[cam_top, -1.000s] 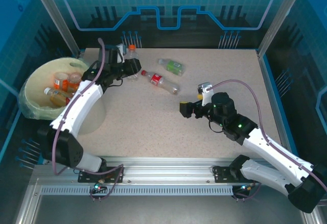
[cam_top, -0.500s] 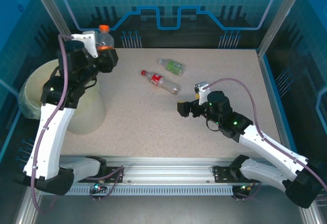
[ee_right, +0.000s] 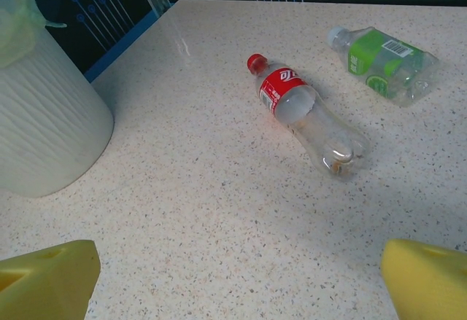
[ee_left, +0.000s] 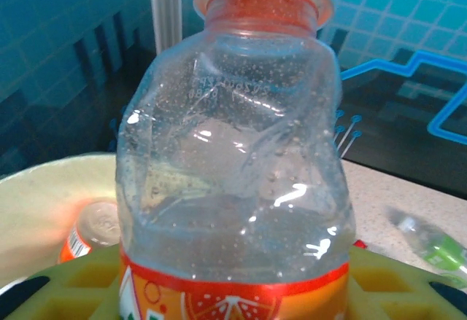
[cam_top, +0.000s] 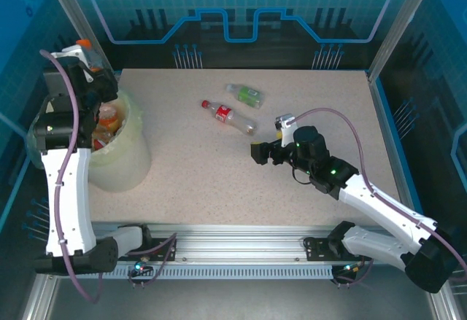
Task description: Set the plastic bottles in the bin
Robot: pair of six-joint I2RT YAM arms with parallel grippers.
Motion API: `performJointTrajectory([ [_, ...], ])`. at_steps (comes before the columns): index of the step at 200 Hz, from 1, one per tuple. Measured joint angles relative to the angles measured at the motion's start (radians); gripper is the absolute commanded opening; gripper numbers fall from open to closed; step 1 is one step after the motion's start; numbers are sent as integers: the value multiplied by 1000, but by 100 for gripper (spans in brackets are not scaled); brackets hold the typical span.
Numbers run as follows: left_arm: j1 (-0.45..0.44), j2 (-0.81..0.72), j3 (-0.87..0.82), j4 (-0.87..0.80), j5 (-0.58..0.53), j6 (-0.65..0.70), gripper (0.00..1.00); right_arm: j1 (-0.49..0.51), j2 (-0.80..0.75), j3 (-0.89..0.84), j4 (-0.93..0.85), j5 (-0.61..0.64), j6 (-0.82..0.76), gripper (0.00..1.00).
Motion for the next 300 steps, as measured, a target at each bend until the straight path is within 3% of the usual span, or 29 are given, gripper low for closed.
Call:
performJointTrajectory([
  [36,83,16,-22,-45,102,-18,45,0,3,11,0,0,-3,100],
  [85,89,-30,-155,-72,167,-36,51,0,19,13,0,0,-3,100],
  [195,89,5,-205,-69,257,-82,80,4,50,30,-1,-19,-4,100],
  [235,89,6,-203,-70,248,-90,99,4,50,30,-1,-19,-4,100],
  [300,89,5,-190,-71,237,-106,99,4,50,30,-1,-19,-8,100],
])
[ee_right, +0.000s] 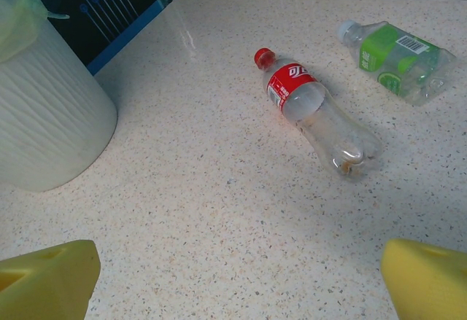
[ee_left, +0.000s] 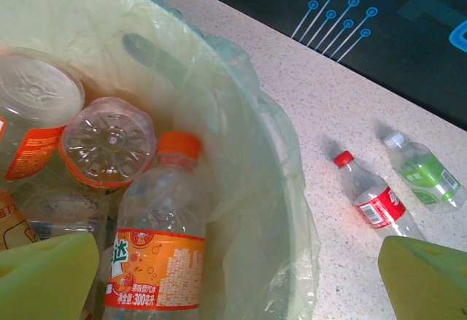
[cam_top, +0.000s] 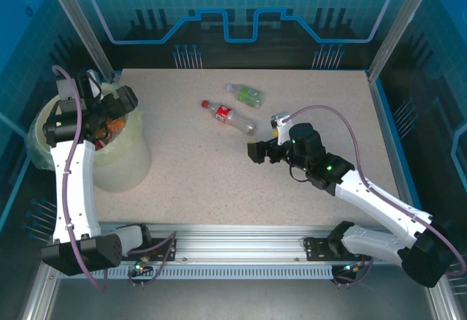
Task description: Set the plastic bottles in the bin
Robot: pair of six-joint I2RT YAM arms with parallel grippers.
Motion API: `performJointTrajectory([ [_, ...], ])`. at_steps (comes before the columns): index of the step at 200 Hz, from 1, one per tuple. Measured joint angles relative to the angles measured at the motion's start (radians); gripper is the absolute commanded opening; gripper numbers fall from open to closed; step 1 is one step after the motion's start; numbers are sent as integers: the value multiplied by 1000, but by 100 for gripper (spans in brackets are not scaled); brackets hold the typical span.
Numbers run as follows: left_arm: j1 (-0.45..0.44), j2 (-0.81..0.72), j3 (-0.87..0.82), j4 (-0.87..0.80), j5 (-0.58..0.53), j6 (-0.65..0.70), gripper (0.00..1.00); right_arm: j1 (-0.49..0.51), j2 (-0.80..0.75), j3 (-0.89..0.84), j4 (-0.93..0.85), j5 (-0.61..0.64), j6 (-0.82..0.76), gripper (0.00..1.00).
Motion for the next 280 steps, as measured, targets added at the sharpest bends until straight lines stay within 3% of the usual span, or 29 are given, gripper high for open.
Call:
performJointTrajectory([
  [54,-1,-7,5,23,146,-45,99,0,0,0,0,0,0,100],
  [75,-43,-24,5,55,164,-93,99,0,-2,0,0,1,1,100],
  [116,-341,-40,4,155,82,-140,99,0,-8,0,0,1,1,100],
  [170,-555,38,-85,366,-66,-247,99,1,-21,0,0,1,2,100],
  [222,-631,276,-148,499,-184,-424,99,2,-80,-8,-15,21,6,100],
  [280,-635,536,-84,466,-243,-609,99,3,-164,-41,-56,71,13,100],
])
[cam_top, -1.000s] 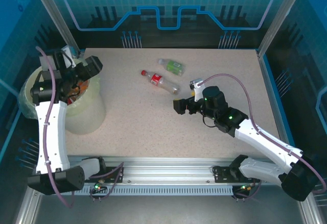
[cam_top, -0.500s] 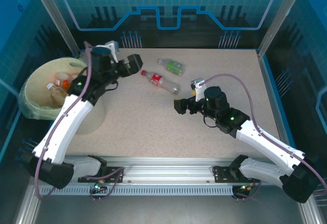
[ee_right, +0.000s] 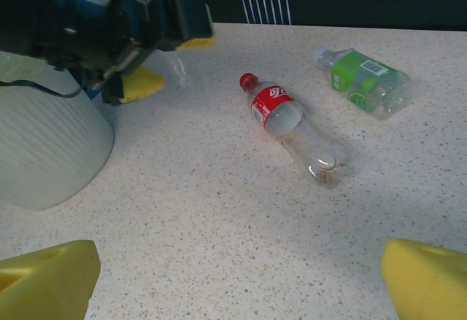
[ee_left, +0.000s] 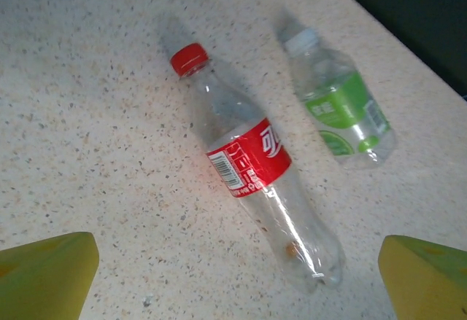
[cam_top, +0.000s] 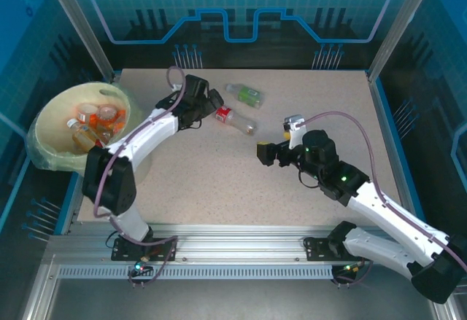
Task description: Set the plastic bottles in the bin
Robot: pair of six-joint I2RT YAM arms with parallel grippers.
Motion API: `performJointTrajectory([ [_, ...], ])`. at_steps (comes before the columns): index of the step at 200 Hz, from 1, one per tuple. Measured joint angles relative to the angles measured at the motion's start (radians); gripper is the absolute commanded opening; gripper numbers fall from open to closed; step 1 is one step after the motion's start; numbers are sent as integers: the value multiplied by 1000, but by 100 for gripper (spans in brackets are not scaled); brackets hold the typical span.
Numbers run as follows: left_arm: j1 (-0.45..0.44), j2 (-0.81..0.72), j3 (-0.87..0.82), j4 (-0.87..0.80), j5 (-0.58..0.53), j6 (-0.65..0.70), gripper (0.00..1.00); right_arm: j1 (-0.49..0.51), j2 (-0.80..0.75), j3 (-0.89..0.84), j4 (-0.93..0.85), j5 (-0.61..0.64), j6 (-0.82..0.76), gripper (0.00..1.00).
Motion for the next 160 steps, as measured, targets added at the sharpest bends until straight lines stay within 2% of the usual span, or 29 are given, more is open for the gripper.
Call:
performJointTrajectory([
  [50,0,253,268,-135,-10,-86,99,0,-13,-8,-19,17,3,100],
  [160,-23,573,544,-239,14,-155,99,4,-64,-8,-69,39,11,100],
])
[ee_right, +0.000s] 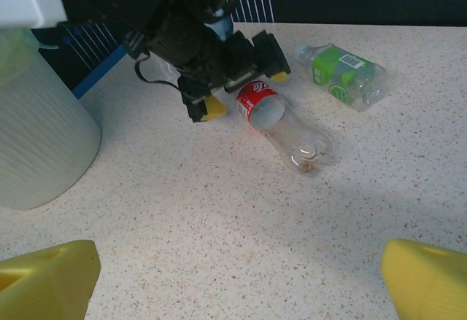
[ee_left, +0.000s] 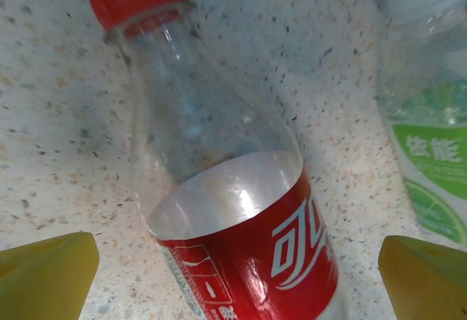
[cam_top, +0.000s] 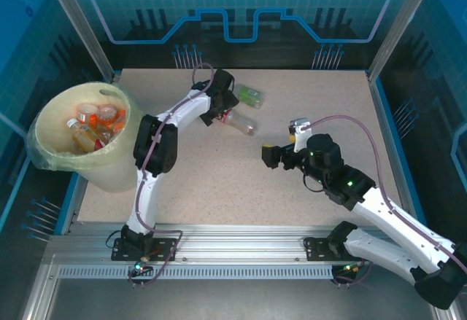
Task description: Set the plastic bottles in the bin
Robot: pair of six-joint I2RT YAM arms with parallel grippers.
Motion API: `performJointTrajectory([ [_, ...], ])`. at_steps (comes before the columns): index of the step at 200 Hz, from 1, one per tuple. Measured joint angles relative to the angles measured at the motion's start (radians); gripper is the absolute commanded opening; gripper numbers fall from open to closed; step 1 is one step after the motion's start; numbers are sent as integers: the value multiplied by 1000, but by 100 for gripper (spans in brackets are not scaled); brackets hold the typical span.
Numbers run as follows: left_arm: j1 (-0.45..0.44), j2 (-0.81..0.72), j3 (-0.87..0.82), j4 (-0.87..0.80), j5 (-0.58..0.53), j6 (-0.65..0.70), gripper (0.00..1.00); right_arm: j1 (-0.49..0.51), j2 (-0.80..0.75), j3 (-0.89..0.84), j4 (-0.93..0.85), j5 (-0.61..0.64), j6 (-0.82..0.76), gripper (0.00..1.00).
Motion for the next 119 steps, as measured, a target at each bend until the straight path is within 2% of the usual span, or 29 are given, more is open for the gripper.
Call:
performJointTrajectory([
  [63,-16,70,13,-21,13,28,99,0,-18,-3,-10,19,0,100],
  [91,-17,70,13,-23,10,55,89,0,-18,-6,-10,18,0,100],
  [119,-17,70,12,-18,10,105,75,0,-18,-6,-10,19,0,100],
])
